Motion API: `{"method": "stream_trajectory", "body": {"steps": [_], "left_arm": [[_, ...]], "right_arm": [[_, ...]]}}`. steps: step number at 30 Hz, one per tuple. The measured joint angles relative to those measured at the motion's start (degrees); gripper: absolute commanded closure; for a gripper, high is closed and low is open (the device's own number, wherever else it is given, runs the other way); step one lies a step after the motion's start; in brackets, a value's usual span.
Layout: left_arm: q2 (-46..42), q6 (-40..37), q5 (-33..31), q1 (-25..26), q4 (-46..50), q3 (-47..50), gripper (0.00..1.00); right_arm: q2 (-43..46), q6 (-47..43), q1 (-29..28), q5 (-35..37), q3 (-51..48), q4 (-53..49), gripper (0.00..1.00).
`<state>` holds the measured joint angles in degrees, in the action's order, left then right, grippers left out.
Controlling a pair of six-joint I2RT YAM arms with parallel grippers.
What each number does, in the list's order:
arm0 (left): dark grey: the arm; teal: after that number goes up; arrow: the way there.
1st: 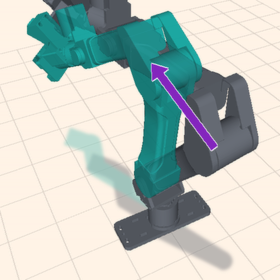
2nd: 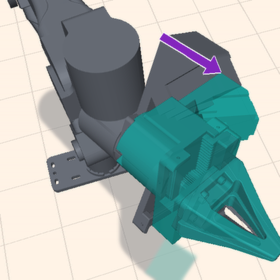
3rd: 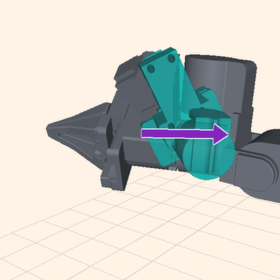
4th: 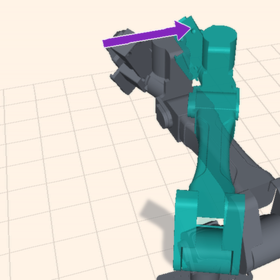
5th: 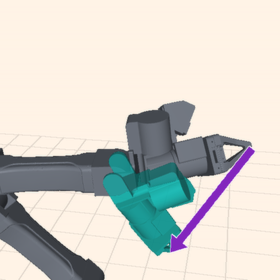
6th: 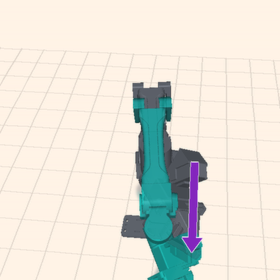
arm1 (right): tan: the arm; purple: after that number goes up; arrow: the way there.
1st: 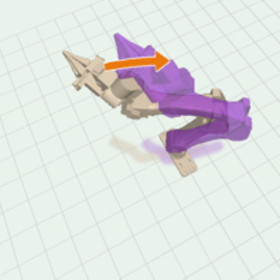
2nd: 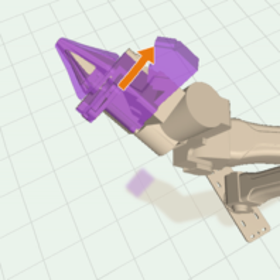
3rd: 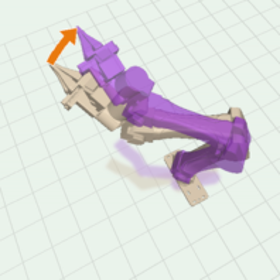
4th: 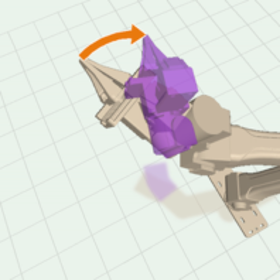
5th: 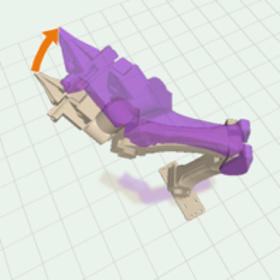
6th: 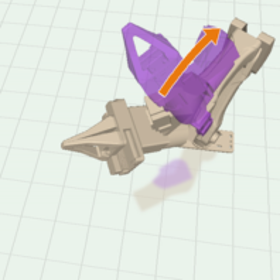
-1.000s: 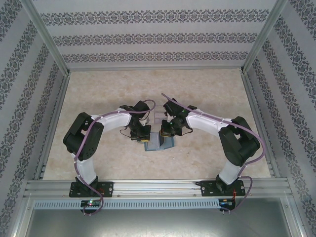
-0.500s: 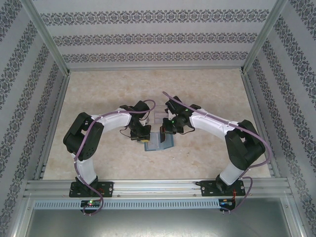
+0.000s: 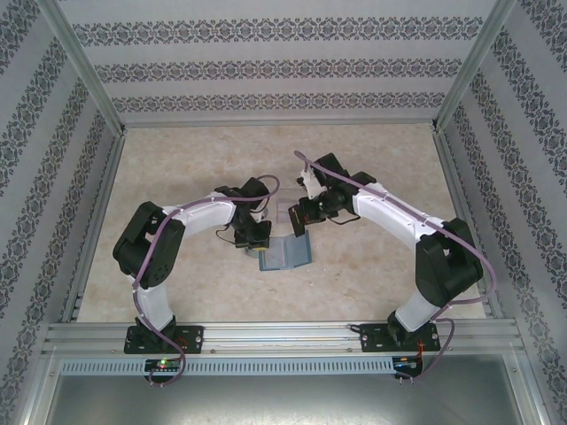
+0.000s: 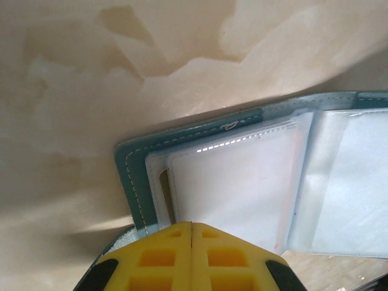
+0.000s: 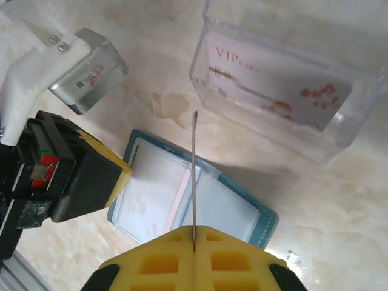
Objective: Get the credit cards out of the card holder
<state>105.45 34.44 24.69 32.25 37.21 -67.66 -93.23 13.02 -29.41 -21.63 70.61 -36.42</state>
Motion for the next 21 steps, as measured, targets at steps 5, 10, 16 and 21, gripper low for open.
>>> {"method": "stream_trajectory", "body": {"steps": [5,10,16,21], "left_arm": [[-0.76,0.0,-1.22,0.0,0.09,-0.52,0.91],[-2.14,0.0,-2.1,0.0,0.11,-0.52,0.86],[-4.31,0.02,-3.19,0.0,0.11,-0.52,0.86],[-6.21,0.02,-4.5,0.0,0.33,-0.5,0.85]], "right_arm": [[-2.36,-13.07,1.6,-0.83,5.92,-4.59,1.0],[-3.58,-26.36,1.73,-0.96,7.63,-7.87,1.0],[-6.64,-39.85,1.95,-0.35,12.33,-11.21,1.0],[-10.21,-49.64,1.95,0.66,18.64,-16.04,1.0]]}}
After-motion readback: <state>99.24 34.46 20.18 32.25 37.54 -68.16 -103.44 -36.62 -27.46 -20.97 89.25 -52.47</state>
